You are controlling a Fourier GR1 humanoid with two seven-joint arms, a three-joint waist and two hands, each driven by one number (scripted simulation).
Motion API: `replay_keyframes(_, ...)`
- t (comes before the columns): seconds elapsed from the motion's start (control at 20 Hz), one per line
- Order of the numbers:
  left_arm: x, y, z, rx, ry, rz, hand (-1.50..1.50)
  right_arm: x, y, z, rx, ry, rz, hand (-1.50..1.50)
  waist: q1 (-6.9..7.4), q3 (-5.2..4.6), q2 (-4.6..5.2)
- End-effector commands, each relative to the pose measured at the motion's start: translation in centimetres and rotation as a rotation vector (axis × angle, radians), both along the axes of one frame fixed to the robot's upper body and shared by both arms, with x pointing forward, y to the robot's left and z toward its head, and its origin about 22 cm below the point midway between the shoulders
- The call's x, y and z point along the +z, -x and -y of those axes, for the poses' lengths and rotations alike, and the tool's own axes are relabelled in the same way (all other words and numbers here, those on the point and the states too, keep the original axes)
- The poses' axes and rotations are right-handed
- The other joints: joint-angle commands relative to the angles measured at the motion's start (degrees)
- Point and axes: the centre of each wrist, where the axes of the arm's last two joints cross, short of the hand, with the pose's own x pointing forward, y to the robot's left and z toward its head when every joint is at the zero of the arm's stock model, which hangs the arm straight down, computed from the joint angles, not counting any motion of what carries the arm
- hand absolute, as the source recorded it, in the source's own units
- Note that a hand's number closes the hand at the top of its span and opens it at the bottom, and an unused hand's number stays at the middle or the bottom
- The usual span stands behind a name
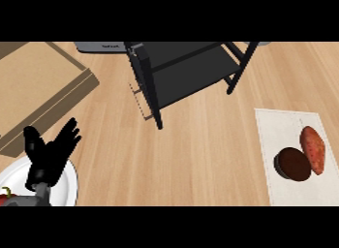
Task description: Pick the sweet potato from the placemat and place it in the tiered shelf
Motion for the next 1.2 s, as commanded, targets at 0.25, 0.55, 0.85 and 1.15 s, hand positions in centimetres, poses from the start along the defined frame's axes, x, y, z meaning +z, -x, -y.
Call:
replay_keyframes(0.25, -0.1, 0.1, -1.9, -0.005, 0.001, -0.009, 0.00, 2.5, -5.3, -7.5, -0.115, 0.131, -0.127, -1.50, 0.32, -0.04, 0.09)
replay_keyframes(0.55, 0.6, -0.5, -0.5, -0.014, 0.013, 0.006, 0.00, 1.8, -7.2, -11.5, -0.143, 0.228, -0.223, -1.50, 0.54, 0.04, 0.13)
replay_keyframes(0.85, 0.9, -1.7, -0.1, -0.006, 0.018, 0.003, 0.00, -1.1, -8.3, -12.8, -0.092, 0.290, -0.332, -1.50, 0.63, 0.08, 0.23)
replay_keyframes(1.15, -0.1, -0.6, 0.0, 0.005, -0.004, -0.001, 0.00, -2.6, -7.2, -14.6, -0.132, 0.353, -0.411, -1.50, 0.13, 0.06, 0.13)
